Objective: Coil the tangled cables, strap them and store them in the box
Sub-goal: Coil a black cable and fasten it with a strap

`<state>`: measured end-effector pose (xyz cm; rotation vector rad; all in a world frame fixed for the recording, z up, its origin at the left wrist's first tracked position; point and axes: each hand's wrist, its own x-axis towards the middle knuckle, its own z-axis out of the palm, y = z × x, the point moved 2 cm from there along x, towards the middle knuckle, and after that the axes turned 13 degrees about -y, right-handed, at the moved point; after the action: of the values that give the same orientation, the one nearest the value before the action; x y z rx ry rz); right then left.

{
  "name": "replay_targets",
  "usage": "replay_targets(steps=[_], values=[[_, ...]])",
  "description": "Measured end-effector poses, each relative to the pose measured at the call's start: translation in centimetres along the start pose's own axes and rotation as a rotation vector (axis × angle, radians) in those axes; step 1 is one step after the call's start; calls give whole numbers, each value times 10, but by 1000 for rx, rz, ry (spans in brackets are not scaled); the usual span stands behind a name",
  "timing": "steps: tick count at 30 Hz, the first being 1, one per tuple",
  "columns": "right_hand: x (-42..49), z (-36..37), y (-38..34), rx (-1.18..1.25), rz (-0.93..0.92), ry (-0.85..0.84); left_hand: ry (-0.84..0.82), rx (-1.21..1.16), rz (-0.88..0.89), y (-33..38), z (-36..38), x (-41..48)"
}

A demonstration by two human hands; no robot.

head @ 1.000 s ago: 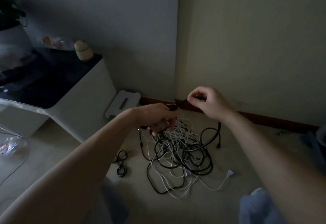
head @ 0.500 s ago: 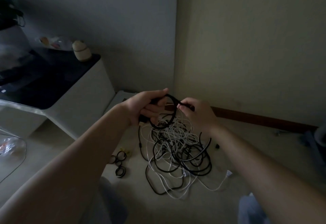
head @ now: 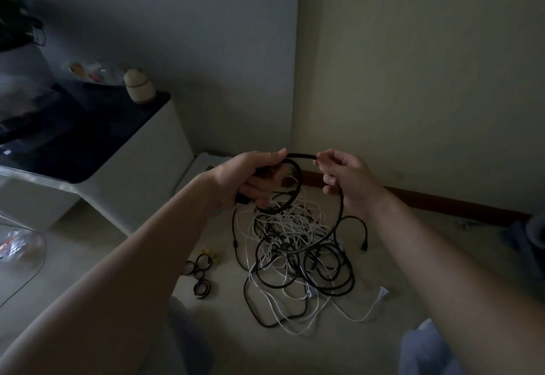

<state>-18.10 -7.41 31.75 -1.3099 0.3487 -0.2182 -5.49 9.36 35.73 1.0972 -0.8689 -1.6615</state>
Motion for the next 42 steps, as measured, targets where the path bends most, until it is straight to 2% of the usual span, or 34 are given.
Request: replay_targets(steps=[3,5,8,12,15,19,22,25,27,31,33,37,40,42], values=[[0,6,2,-22,-15,264,103,-70,65,-2,4,8],[1,15,6,71,-44,359,176,-129,140,-3,5,13],[-2,24,7,260,-49,242,99,-308,220,1,12,17],[-8,29,2,428,27,-135,-29,-523,325,5,17,15],[-11,39,-1,484,107,-296,41,-542,385,4,21,17],[-11,46,-8,602,148,-196,286,-435,431,-2,22,23],[-5,43,-8,582,161,-86,448,-377,401,-6,20,31],[0,36,-8,398,131,12,594,-210,343,-4,19,35],[1,29,-10,123,80,62,654,-88,265,-3,18,33],[6,29,-14,-549,-19,-54,534,-97,21,-5,20,27],[8,36,-9,-652,-30,-118,530,-63,-47,-7,20,26],[6,46,0,-241,-2,-119,712,-63,46,-9,17,29],[1,45,5,33,157,-171,808,-270,147,-7,13,28],[-4,46,10,121,227,-204,842,-406,228,-3,8,26]])
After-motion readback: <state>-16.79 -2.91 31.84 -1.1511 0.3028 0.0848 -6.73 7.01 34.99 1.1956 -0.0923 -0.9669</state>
